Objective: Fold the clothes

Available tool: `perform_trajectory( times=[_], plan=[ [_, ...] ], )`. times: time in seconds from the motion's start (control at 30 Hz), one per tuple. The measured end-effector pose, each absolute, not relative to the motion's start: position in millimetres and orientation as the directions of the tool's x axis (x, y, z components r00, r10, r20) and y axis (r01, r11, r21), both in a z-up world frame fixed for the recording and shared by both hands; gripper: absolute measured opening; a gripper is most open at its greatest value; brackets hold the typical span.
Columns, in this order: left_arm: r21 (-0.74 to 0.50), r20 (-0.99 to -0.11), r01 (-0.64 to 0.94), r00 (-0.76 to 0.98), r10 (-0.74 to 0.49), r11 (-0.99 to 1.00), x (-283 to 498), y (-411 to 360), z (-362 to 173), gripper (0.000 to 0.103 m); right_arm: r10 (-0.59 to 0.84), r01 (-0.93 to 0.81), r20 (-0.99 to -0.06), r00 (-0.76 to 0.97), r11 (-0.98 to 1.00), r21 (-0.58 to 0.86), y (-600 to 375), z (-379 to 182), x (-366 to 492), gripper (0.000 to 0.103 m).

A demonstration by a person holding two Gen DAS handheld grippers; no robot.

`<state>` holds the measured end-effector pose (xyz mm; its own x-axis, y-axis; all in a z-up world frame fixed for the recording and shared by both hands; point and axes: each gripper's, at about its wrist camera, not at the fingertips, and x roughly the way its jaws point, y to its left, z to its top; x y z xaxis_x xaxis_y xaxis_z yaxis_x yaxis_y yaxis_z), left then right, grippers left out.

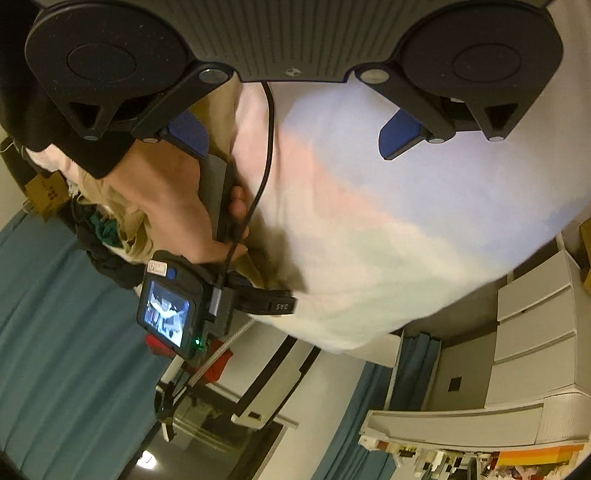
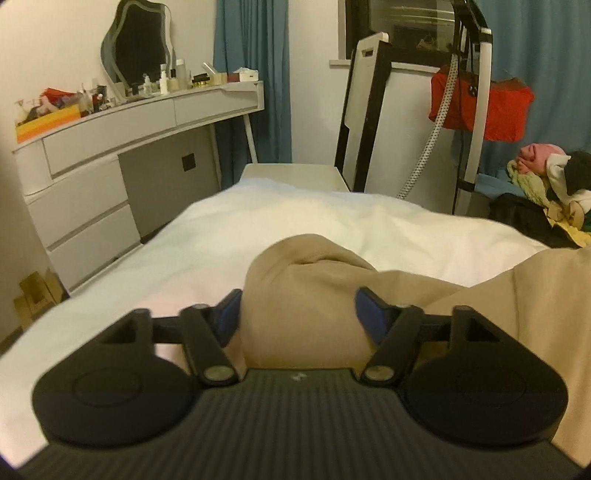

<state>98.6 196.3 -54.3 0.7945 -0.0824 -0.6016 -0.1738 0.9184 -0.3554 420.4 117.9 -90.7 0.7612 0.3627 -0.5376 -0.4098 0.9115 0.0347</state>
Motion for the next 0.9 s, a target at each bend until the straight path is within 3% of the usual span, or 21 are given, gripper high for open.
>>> perform_trajectory(
  times=[0.07, 0.27, 0.4, 0.57, 0.73, 0.9],
  plan=[
    [-0.370, -0.612, -0.183, 0.786, -0.090, 0.911, 102, 199, -61, 0.100, 0.342, -0.375, -0.543, 0.767, 0.926, 0.054, 112, -91, 425, 0.004],
    [-0.407, -0.579, -0.175, 0.808, -0.105, 0.896, 101, 194, -62, 0.100, 0.369, -0.330, -0.420, 0.829, 0.929, 0.166, 51, -46, 404, 0.004],
    [-0.428, -0.509, -0.103, 0.849, -0.145, 0.898, 87, 174, -50, 0.100, 0.309, -0.260, -0.325, 0.894, 0.947, 0.188, -16, -3, 379, 0.004],
    [-0.383, -0.511, -0.011, 0.836, -0.201, 0.924, 72, 137, -46, 0.100, 0.190, -0.119, -0.264, 0.946, 0.957, 0.263, -120, 12, 362, 0.004],
    [-0.369, -0.537, 0.053, 0.803, -0.259, 0.928, 69, 102, -57, 0.100, 0.081, 0.044, -0.320, 0.944, 0.930, 0.365, -212, -25, 366, 0.005],
    [-0.336, -0.581, 0.087, 0.765, -0.279, 0.938, 83, 75, -75, 0.100, 0.073, 0.116, -0.412, 0.908, 0.902, 0.416, -263, -80, 384, 0.007]
  ],
)
